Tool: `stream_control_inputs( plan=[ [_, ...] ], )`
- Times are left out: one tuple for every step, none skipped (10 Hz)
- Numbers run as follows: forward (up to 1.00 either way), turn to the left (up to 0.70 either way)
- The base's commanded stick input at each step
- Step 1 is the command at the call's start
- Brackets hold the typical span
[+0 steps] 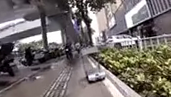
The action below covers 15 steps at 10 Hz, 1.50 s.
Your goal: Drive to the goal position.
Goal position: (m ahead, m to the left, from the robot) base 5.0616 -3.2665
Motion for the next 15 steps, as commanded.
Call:
stream_control_inputs(
  plan=[
    [0.70, 0.01],
    [0.70, 0.01],
    [0.70, 0.01],
    [0.70, 0.01],
    [0.70, 0.01],
    [0.70, 0.01],
    [0.70, 0.08],
    [0.70, 0.13],
    [0.70, 0.13],
    [0.70, 0.13],
    [0.70, 0.13],
    [0.70, 0.13],
    [0.70, 0.13],
    [0.69, 0.07],
    [0.69, 0.01]
  ],
)
